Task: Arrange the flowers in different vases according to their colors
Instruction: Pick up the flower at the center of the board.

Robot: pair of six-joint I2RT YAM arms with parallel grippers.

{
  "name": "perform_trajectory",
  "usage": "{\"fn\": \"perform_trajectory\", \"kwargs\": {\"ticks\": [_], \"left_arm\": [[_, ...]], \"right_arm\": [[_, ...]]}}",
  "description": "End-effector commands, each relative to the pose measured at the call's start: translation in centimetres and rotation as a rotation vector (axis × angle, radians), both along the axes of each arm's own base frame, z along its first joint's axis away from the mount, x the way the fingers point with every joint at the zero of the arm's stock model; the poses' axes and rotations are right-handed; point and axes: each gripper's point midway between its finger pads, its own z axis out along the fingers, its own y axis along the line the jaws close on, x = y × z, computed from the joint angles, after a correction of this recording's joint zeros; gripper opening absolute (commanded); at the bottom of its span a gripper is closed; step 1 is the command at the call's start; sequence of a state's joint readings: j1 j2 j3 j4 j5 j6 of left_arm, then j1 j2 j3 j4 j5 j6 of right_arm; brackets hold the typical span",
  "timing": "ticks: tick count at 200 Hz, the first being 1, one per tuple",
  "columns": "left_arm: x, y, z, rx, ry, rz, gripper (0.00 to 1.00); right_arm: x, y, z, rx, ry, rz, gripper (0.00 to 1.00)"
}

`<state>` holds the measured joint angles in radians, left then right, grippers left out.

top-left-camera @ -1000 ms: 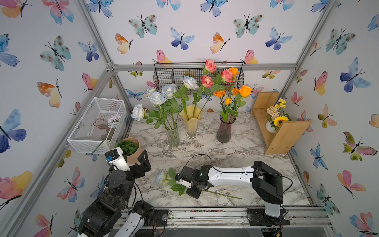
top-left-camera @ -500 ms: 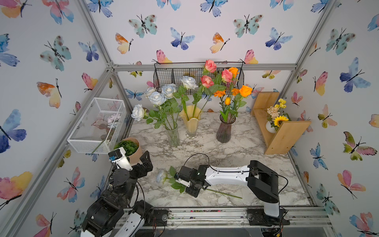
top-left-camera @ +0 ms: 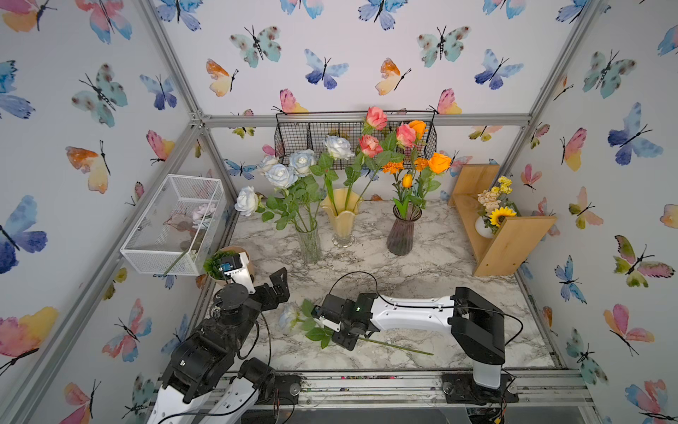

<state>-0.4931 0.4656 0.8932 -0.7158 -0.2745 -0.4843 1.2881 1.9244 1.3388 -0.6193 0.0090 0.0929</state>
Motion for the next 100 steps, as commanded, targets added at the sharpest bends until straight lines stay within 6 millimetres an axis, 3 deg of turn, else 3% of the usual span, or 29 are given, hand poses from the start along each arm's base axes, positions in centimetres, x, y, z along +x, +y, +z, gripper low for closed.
{"fn": "perform_trajectory", "kwargs": {"ticks": [1, 42, 100], "left_arm": [[-0.4, -2.3, 0.3, -0.085, -0.022, -0.118, 0.99], [-0.8, -2.9, 0.1, -0.1, -0.04, -0.16, 0.99], [-0.7, -2.6, -0.3, -0.101, -0.036, -0.137, 0.99]], "right_arm": [[0.8, -1.0, -0.6, -0.045, -0.026, -0.009, 0.42], [1.2, -1.5, -1.0, -0.055, -0.026, -0.009, 0.43], [0.9, -0.6, -1.9, -0.05, 0.007, -0.001, 0.4]]}}
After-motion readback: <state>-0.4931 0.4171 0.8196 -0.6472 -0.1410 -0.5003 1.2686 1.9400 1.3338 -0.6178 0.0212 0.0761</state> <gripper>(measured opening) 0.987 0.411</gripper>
